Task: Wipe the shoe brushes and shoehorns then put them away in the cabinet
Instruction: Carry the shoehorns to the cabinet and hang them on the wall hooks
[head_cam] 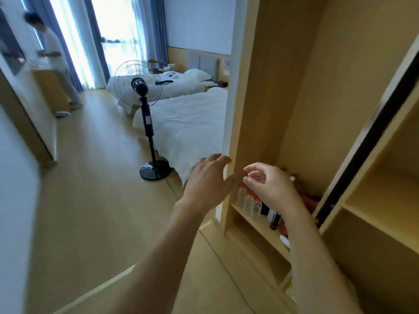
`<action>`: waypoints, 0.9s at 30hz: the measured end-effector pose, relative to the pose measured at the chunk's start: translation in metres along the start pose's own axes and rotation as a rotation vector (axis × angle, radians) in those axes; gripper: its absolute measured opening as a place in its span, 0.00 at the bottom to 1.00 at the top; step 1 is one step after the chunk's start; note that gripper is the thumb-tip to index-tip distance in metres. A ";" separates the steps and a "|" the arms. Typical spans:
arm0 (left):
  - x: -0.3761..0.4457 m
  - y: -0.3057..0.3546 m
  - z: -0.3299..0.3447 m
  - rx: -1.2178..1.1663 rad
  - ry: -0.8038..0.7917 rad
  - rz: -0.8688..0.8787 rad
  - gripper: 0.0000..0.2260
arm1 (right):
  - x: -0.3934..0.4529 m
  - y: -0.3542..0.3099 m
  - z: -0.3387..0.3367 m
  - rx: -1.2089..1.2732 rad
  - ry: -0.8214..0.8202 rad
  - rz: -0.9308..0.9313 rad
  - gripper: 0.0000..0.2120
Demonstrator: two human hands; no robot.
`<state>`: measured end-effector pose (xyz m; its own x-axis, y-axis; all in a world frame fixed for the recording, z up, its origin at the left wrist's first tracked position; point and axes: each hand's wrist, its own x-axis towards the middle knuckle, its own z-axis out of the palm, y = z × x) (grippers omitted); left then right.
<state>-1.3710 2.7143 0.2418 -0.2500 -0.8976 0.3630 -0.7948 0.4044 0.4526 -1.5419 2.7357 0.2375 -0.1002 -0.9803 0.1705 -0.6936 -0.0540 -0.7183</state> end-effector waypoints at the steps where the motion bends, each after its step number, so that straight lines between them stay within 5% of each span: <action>1: -0.004 -0.018 -0.008 0.016 0.013 -0.021 0.19 | 0.004 -0.009 0.016 0.002 -0.013 -0.019 0.12; 16: -0.019 -0.271 -0.059 0.268 0.003 -0.509 0.24 | 0.103 -0.106 0.258 -0.081 -0.421 -0.224 0.25; 27: 0.095 -0.427 -0.092 0.290 -0.028 -0.771 0.24 | 0.282 -0.187 0.414 -0.041 -0.645 -0.359 0.24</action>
<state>-1.0045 2.4725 0.1585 0.4136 -0.9104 0.0138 -0.8591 -0.3852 0.3370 -1.1449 2.3903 0.1404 0.5688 -0.8210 -0.0491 -0.6317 -0.3979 -0.6652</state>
